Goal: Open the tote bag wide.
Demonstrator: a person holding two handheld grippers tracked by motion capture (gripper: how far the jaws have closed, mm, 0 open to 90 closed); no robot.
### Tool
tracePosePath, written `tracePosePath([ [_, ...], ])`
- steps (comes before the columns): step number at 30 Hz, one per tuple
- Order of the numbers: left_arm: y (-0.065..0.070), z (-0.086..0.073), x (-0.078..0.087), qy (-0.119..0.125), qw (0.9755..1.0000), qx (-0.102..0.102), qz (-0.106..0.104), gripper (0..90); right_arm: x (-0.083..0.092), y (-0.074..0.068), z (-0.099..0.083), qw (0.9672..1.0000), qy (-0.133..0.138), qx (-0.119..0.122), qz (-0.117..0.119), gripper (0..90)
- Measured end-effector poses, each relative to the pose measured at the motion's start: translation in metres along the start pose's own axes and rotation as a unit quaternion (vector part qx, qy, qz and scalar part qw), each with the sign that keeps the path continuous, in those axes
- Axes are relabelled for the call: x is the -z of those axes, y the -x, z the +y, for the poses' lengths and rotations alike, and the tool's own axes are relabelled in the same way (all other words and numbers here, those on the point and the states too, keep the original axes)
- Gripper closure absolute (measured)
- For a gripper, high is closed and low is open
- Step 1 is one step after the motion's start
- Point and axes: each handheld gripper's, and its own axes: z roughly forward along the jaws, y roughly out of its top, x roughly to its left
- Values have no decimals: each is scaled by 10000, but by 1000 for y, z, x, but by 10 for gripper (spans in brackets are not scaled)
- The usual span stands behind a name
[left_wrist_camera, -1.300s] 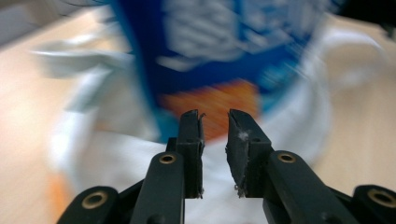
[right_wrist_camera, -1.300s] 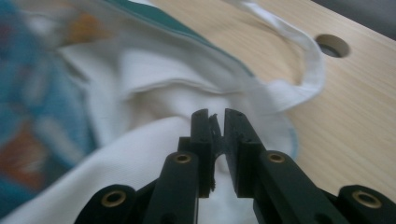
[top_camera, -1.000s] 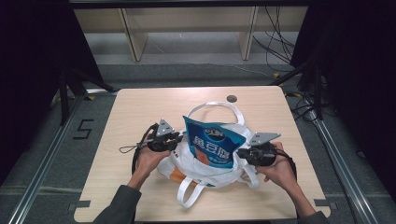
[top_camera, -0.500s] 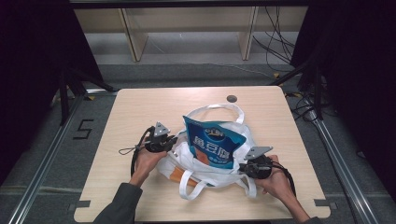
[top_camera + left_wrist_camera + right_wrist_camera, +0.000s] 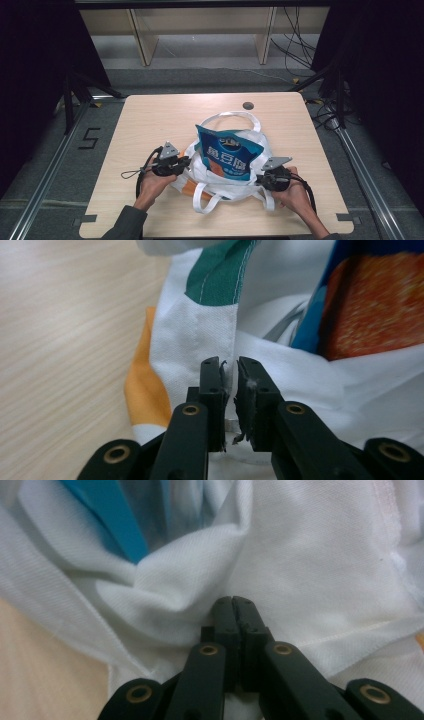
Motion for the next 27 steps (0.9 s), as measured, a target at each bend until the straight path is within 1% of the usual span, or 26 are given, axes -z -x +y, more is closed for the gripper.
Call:
tracePosePath([
  [1, 0, 0, -5, -68, 10000, -53, 25, 808, 1, 1, 2, 10000, -78, 2, 6, 900],
  [2, 0, 0, -10, -116, 9998, -98, 85, 807, -2, 3, 2, 10000, 26, -18, -44, 900],
  [3, 0, 0, -15, -121, 9998, -39, 134, 807, -3, 5, 4, 9999, -57, -93, 13, 900],
  [4, -1, 1, -19, -153, 9997, -69, 155, 808, -5, 10, 5, 10000, 35, -28, -37, 900],
  [5, -3, 1, -22, -188, 9995, -157, 206, 809, -9, 13, 5, 9998, 161, -111, -87, 900],
  [6, -4, 2, -25, -204, 9995, -119, 214, 810, -11, 16, 7, 9997, 184, -135, -104, 900],
  [7, -5, 3, -28, -178, 9994, -95, 292, 811, -11, 20, 9, 9998, 125, -153, -50, 900],
  [8, -8, 4, -30, -177, 9992, -117, 329, 811, -15, 23, 10, 9995, 218, -205, -73, 900],
  [9, -11, 6, -33, -163, 9991, -114, 361, 811, -17, 26, 12, 9995, 259, -178, -98, 900],
  [10, -13, 8, -36, -173, 9989, -66, 425, 811, -19, 29, 14, 9993, 280, -222, -114, 900],
  [11, -16, 11, -38, -255, 9986, -156, 442, 811, -22, 31, 16, 9993, 309, -190, -109, 900],
  [12, -18, 13, -41, -226, 9980, -244, 543, 810, -24, 33, 18, 9992, 283, -258, -150, 900],
  [13, -18, 14, -43, -173, 9980, -130, 592, 808, -24, 35, 21, 9994, 232, -220, -138, 900],
  [14, -20, 14, -43, -93, 9983, -92, 575, 802, -27, 35, 21, 9989, 330, -273, -176, 899],
  [15, -20, 14, -40, -11, 9986, 35, 535, 784, -25, 36, 22, 9989, 264, -362, -164, 876],
  [16, -19, 15, -35, 61, 9988, 140, 464, 751, -23, 37, 22, 9987, 325, -367, -133, 831],
  [17, -18, 16, -29, 118, 9987, 148, 479, 705, -21, 38, 22, 9975, 454, -524, -169, 769],
  [18, -17, 18, -22, 188, 9985, 129, 490, 659, -14, 39, 22, 9972, 410, -598, -177, 714],
  [19, -14, 19, -14, 272, 9982, 212, 481, 608, -8, 38, 22, 9961, 480, -717, -209, 662],
  [20, -12, 20, -6, 423, 9979, 303, 395, 564, -2, 37, 22, 9950, 635, -724, -251, 611],
  [21, -10, 20, 3, 487, 9979, 333, 284, 532, 5, 36, 21, 9952, 697, -623, -289, 588],
  [22, -5, 21, 10, 609, 9966, 539, 139, 503, 14, 33, 19, 9947, 758, -604, -356, 574],
  [23, -2, 22, 17, 681, 9960, 587, 19, 480, 22, 28, 17, 9933, 833, -679, -425, 559],
  [25, 7, 21, 30, 738, 9961, 479, -88, 451, 37, 24, 12, 9916, 982, -684, -483, 518],
  [26, 11, 19, 34, 749, 9958, 519, -132, 431, 44, 22, 9, 9910, 1001, -744, -486, 494],
  [27, 15, 16, 38, 744, 9959, 497, -167, 410, 50, 20, 5, 9895, 1081, -797, -541, 472],
])
